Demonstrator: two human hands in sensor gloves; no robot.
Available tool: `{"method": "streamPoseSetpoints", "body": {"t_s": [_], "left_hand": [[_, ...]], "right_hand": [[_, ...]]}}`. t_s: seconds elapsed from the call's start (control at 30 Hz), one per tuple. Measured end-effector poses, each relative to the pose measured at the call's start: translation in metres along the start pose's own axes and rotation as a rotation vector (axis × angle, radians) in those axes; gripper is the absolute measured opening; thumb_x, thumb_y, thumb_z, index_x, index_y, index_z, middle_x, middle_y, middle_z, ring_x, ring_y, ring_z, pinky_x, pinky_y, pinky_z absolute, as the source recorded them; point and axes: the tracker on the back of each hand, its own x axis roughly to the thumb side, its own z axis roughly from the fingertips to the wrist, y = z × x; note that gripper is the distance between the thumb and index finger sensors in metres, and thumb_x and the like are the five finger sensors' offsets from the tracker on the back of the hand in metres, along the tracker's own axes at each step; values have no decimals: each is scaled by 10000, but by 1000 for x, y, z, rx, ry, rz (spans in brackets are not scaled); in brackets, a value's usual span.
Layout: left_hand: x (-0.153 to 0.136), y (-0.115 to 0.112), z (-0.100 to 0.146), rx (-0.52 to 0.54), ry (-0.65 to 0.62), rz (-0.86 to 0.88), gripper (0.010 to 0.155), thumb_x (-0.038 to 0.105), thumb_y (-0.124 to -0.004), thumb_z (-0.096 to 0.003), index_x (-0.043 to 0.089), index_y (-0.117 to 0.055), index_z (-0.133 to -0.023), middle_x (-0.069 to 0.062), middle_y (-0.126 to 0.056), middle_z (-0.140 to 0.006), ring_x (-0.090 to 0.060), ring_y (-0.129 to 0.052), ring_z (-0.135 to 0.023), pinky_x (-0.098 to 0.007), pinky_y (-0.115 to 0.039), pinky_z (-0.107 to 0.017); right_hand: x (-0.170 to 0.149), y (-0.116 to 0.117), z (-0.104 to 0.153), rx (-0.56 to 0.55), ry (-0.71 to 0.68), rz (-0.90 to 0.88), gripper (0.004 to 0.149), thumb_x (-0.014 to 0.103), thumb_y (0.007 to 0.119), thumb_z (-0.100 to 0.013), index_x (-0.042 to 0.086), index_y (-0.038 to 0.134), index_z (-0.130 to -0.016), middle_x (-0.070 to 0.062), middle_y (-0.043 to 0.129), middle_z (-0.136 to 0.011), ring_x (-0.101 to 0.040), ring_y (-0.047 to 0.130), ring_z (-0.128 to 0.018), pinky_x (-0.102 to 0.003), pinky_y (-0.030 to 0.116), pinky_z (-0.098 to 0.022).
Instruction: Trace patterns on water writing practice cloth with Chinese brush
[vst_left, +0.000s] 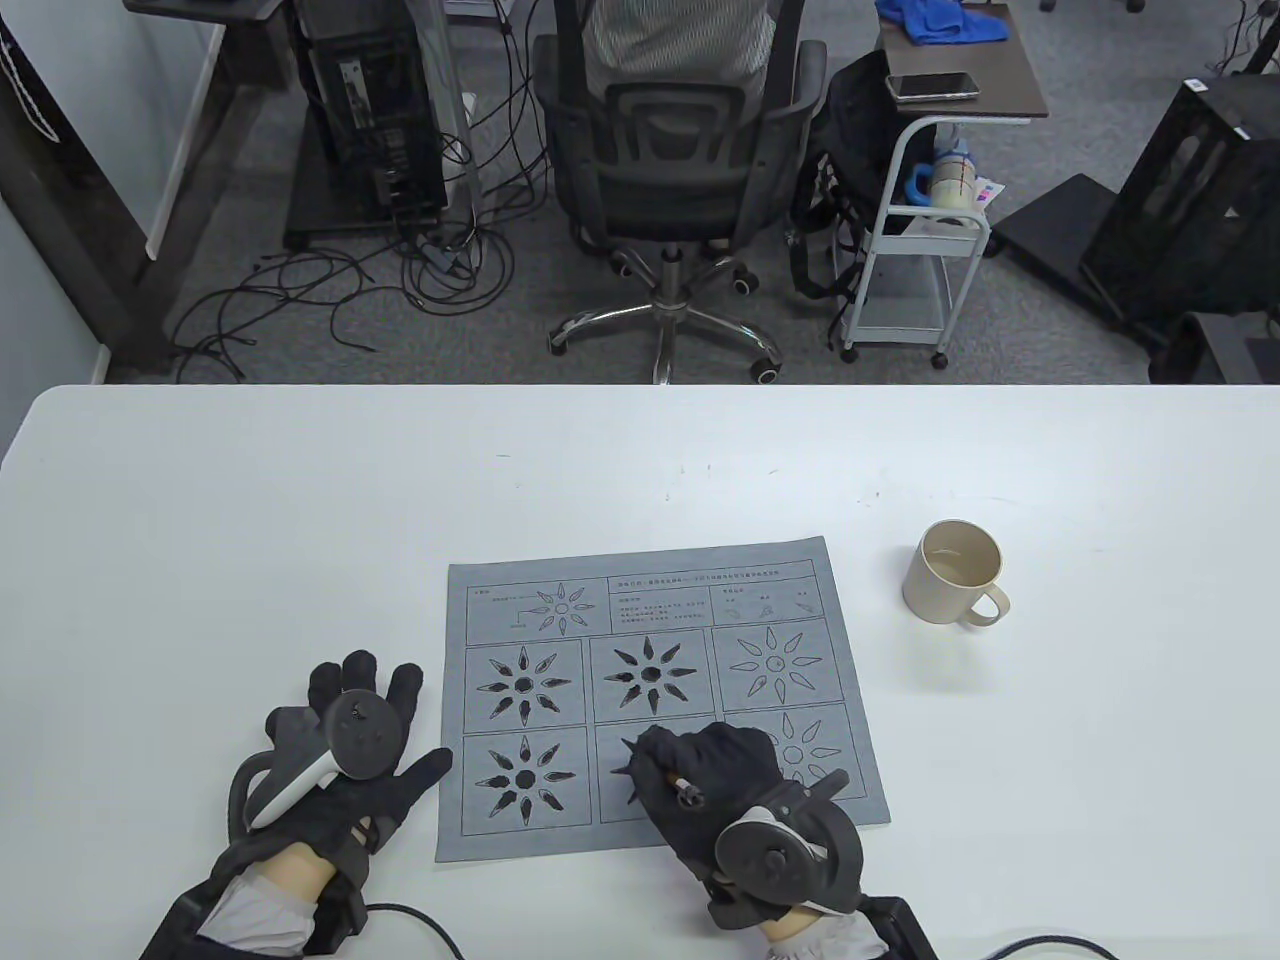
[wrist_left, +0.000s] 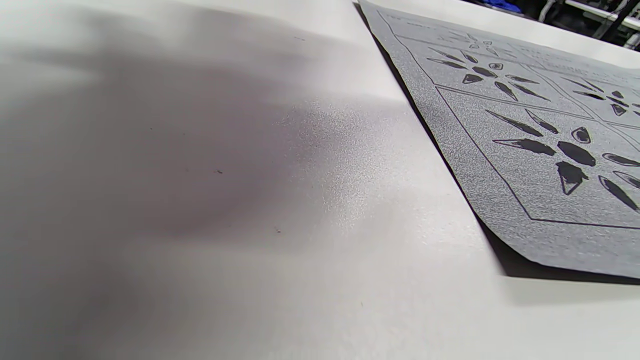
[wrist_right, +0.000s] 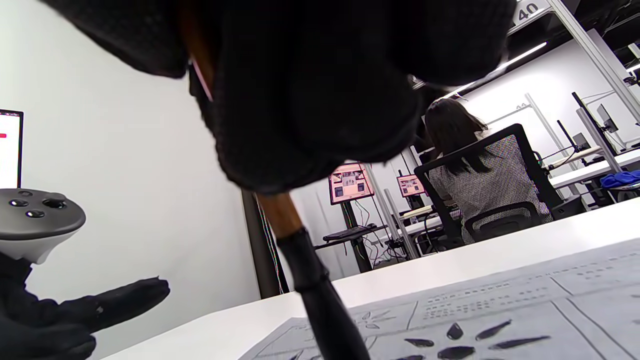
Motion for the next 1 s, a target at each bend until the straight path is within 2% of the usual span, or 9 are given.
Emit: {"method": "streamPoseSetpoints", "body": {"t_s": [0.7,1.0], "left_hand": [[0,0,0,0,1,0,824,711,-472,-481,436,97,-1009,-19,233,-1053,-341,210,-942,-738,-9,-657],[0,1,0,0,2,3,822,710,-472,-481,437,96,-1008,-19,232,-1053,-341,209,-943,-737,-9,-659]], "right_hand": [[0,0,-1,-1,0,2,367,403,800,-516,101,920,-687,-98,1069,-448,-258,996,-372,-485,792,-405],[2,-8,0,-32,-17,12,364,403,799,-516,101,922,-678,-94,1066,-433,-254,993,-359,-483,793,-398]]}}
